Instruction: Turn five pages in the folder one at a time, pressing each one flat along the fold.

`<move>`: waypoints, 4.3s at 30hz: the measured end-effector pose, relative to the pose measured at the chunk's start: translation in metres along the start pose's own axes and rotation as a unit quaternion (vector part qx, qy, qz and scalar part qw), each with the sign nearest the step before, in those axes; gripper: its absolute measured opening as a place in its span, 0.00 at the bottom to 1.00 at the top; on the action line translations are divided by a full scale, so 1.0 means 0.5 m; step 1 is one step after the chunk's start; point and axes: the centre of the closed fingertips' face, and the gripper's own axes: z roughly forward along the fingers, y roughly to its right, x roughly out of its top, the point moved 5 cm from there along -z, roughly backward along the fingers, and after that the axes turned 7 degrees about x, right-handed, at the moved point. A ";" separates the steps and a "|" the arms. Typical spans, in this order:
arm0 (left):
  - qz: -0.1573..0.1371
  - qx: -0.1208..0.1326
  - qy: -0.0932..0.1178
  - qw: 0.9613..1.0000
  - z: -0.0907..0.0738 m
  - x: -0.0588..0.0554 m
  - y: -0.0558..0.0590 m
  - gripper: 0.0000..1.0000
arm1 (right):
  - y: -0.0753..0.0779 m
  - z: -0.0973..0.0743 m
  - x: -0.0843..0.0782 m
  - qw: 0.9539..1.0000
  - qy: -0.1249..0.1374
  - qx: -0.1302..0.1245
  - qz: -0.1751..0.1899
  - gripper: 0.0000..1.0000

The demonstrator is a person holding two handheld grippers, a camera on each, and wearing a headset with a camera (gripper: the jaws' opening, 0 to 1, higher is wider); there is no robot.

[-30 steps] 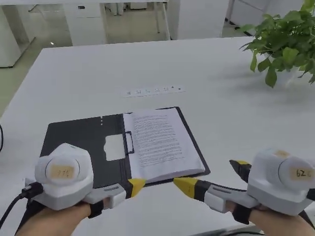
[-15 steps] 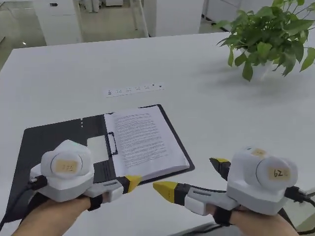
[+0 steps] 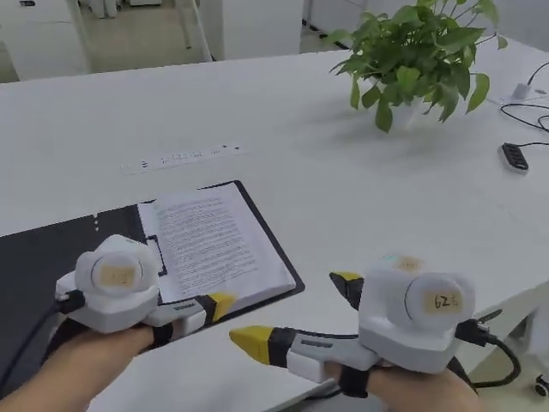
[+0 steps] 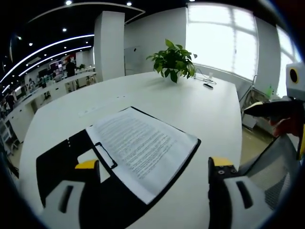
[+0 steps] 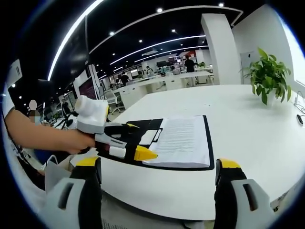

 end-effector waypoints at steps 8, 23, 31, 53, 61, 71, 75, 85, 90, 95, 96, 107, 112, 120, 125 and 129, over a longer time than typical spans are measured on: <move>0.013 -0.021 -0.002 1.000 0.055 0.002 0.023 0.94 | -0.003 0.002 -0.007 1.000 0.001 -0.006 -0.002 0.99; 0.005 -0.014 -0.005 1.000 0.150 -0.003 0.044 0.91 | -0.006 0.006 -0.010 1.000 0.005 -0.019 -0.016 0.97; -0.005 -0.004 -0.017 1.000 0.190 -0.003 0.052 0.88 | 0.000 -0.001 0.002 0.999 0.010 -0.034 -0.022 0.94; 0.011 0.034 0.002 0.999 0.208 -0.045 0.052 0.71 | 0.012 -0.001 0.016 0.998 0.005 -0.053 -0.024 0.91; 0.010 0.029 0.015 0.999 0.204 -0.048 0.050 0.53 | 0.015 0.004 0.017 0.998 -0.001 -0.057 -0.025 0.90; 0.022 0.020 0.025 0.999 0.202 -0.049 0.059 0.25 | 0.028 0.032 0.018 0.998 -0.015 -0.056 -0.021 0.88; 0.035 0.018 0.025 0.999 0.201 -0.051 0.052 0.13 | 0.041 0.048 0.019 0.998 -0.017 -0.058 -0.002 0.86; 0.021 0.007 0.024 0.999 0.206 -0.053 0.053 0.06 | 0.110 0.112 0.015 0.993 -0.016 -0.088 0.083 0.74; 0.018 0.003 0.025 1.000 0.216 -0.056 0.048 0.06 | 0.151 0.146 -0.007 0.988 -0.033 -0.106 0.108 0.64; 0.012 0.003 0.025 1.000 0.216 -0.056 0.048 0.06 | 0.186 0.182 -0.040 0.982 -0.050 -0.120 0.134 0.56; 0.011 0.003 0.025 1.000 0.217 -0.057 0.047 0.06 | 0.194 0.187 -0.048 0.980 -0.057 -0.127 0.143 0.53; 0.001 0.002 0.028 1.000 0.220 -0.061 0.047 0.06 | 0.239 0.217 -0.085 0.972 -0.079 -0.154 0.161 0.31; -0.001 0.001 0.029 1.000 0.221 -0.063 0.046 0.06 | 0.247 0.226 -0.095 0.971 -0.092 -0.157 0.155 0.22; -0.007 0.004 0.030 1.000 0.221 -0.063 0.047 0.06 | 0.261 0.217 -0.102 0.967 -0.090 -0.178 0.159 0.00; -0.010 0.005 0.028 1.000 0.221 -0.063 0.047 0.05 | 0.259 0.217 -0.100 0.967 -0.080 -0.175 0.168 0.00; -0.024 0.003 0.023 0.999 0.221 -0.062 0.046 0.05 | 0.256 0.210 -0.093 0.963 -0.050 -0.169 0.203 0.00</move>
